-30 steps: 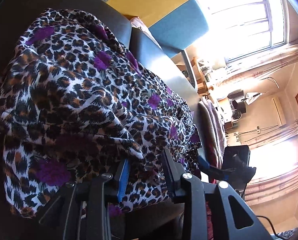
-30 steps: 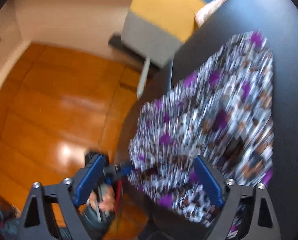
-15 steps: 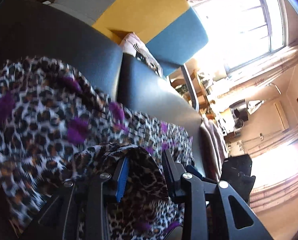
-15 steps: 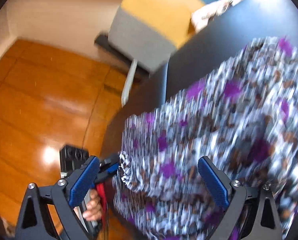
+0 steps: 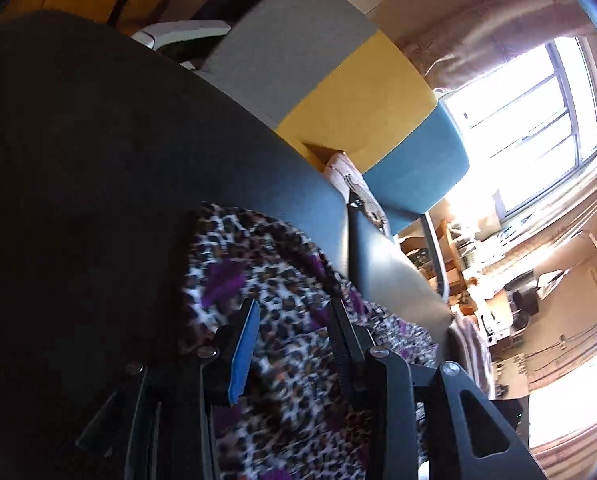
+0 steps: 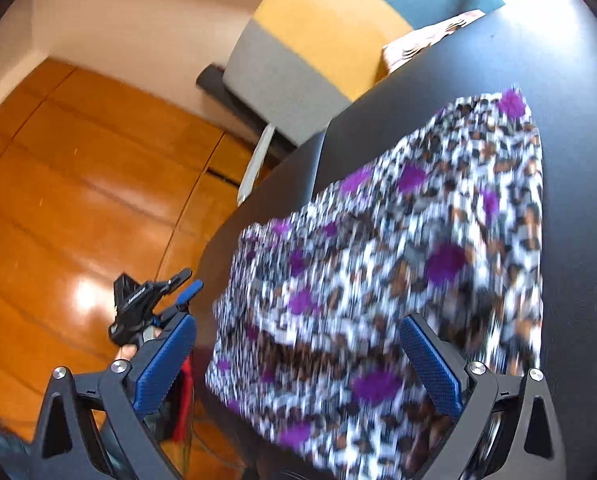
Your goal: Fold clothes
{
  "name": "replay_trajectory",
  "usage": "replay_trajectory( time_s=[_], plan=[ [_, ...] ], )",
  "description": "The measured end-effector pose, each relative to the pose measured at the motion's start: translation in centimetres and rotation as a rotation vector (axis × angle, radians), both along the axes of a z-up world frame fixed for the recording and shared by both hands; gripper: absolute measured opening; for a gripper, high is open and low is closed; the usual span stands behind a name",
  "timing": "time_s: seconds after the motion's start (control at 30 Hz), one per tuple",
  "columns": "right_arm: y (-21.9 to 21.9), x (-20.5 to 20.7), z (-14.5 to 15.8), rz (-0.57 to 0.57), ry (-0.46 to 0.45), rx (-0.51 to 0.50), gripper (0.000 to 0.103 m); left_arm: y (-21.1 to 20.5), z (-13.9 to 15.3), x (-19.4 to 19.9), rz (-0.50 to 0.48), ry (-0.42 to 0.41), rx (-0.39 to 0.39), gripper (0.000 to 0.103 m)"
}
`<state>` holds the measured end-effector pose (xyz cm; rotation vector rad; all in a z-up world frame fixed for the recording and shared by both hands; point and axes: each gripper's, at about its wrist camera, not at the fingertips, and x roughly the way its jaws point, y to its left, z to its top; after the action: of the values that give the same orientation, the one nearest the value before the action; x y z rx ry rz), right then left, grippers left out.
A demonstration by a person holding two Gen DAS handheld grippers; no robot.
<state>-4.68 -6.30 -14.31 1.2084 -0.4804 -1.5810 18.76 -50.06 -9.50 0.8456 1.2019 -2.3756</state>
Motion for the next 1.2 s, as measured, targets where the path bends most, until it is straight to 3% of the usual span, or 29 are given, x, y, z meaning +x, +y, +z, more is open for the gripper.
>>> replay_trajectory(
  time_s=[0.1, 0.2, 0.33, 0.53, 0.73, 0.83, 1.0, 1.1, 1.2],
  plan=[
    [0.2, 1.9, -0.9, 0.042, 0.013, 0.051, 0.103, 2.5, 0.7, 1.1, -0.102, -0.07, -0.136, 0.039],
    [0.1, 3.0, -1.6, 0.046, 0.071, 0.079, 0.103, 6.4, 0.2, -0.1, -0.264, -0.154, -0.209, 0.04],
    [-0.4, 3.5, -1.8, 0.05, 0.131, 0.077, 0.103, 8.9, -1.7, -2.1, -0.351, -0.203, -0.175, 0.04],
    [-0.4, 4.8, -2.1, 0.077, 0.281, 0.039, 0.103, 7.2, -4.6, -3.8, -0.275, -0.168, 0.039, 0.037],
    [-1.0, 4.7, -2.3, 0.075, 0.291, 0.018, 0.103, 3.3, -2.6, -5.0, -0.163, 0.094, 0.146, 0.018],
    [-1.0, 4.8, -2.3, 0.075, 0.3, 0.017, 0.103, 0.5, -1.8, -5.9, -0.052, 0.15, 0.149, 0.017],
    [-0.9, 4.8, -2.4, 0.073, 0.305, 0.006, 0.103, -2.2, -1.7, -6.3, 0.051, 0.069, 0.123, 0.029],
    [-0.8, 4.7, -2.4, 0.072, 0.307, -0.004, 0.103, -1.7, -1.7, -5.5, 0.05, -0.007, 0.027, 0.032],
    [-1.0, 4.8, -2.4, 0.071, 0.312, 0.003, 0.103, -1.1, -2.8, -4.9, 0.009, -0.088, -0.012, 0.034]
  ],
)
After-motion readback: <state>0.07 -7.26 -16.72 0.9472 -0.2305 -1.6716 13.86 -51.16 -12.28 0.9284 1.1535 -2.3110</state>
